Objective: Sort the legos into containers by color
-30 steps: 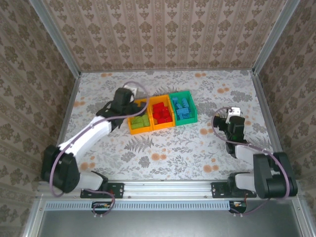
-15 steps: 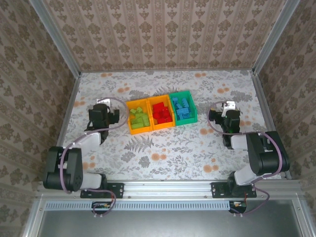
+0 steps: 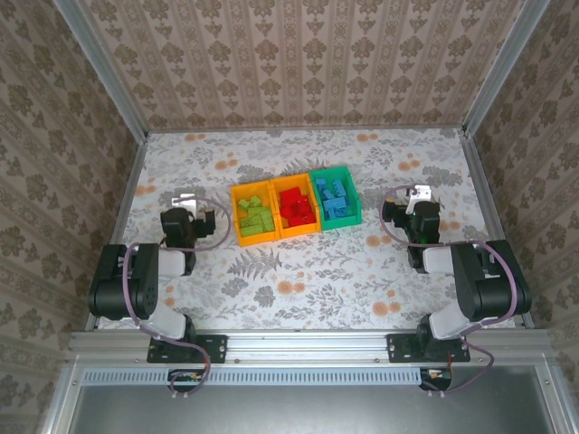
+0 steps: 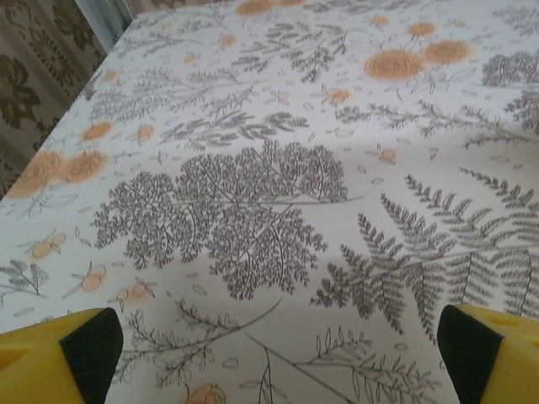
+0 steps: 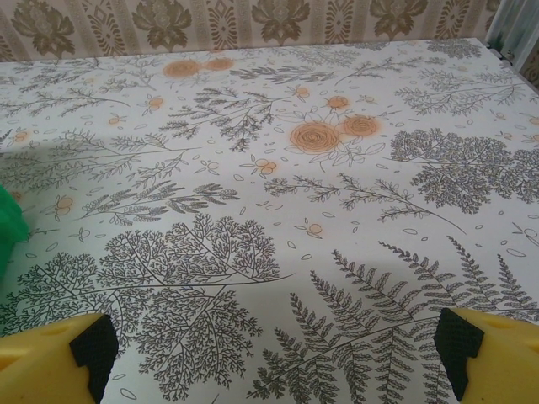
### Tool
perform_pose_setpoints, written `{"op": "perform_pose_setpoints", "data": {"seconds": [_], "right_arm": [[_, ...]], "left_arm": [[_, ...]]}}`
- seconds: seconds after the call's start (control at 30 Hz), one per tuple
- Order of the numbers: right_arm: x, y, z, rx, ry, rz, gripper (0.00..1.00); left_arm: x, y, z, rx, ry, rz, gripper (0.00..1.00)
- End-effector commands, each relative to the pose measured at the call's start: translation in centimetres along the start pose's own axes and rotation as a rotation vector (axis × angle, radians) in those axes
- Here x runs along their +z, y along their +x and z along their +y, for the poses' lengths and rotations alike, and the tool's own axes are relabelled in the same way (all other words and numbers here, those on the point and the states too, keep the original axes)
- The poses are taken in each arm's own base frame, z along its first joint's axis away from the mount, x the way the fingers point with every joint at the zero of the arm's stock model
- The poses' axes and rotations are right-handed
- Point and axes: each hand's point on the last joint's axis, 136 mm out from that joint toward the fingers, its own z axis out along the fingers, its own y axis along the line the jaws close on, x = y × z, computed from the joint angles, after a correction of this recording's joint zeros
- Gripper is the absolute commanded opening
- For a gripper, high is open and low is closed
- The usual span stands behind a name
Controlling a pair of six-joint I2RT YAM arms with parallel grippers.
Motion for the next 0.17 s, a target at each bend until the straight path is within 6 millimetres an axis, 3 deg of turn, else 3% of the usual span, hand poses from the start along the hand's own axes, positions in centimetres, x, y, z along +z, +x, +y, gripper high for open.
{"op": "perform_pose_setpoints", "data": {"seconds": [0.0, 0.13], "right_arm": [[0.13, -0.83, 0.65, -0.012, -0.023, -0.022, 1.00], [0.12, -0.81, 0.66, -0.012, -0.023, -0.022, 1.00]], "left_arm": [[0.18, -2.29, 0.10, -0.019, 0.012, -0.071, 1.00], [0.21, -2.31, 0.07, -0.019, 0.014, -0.071, 1.00]]}}
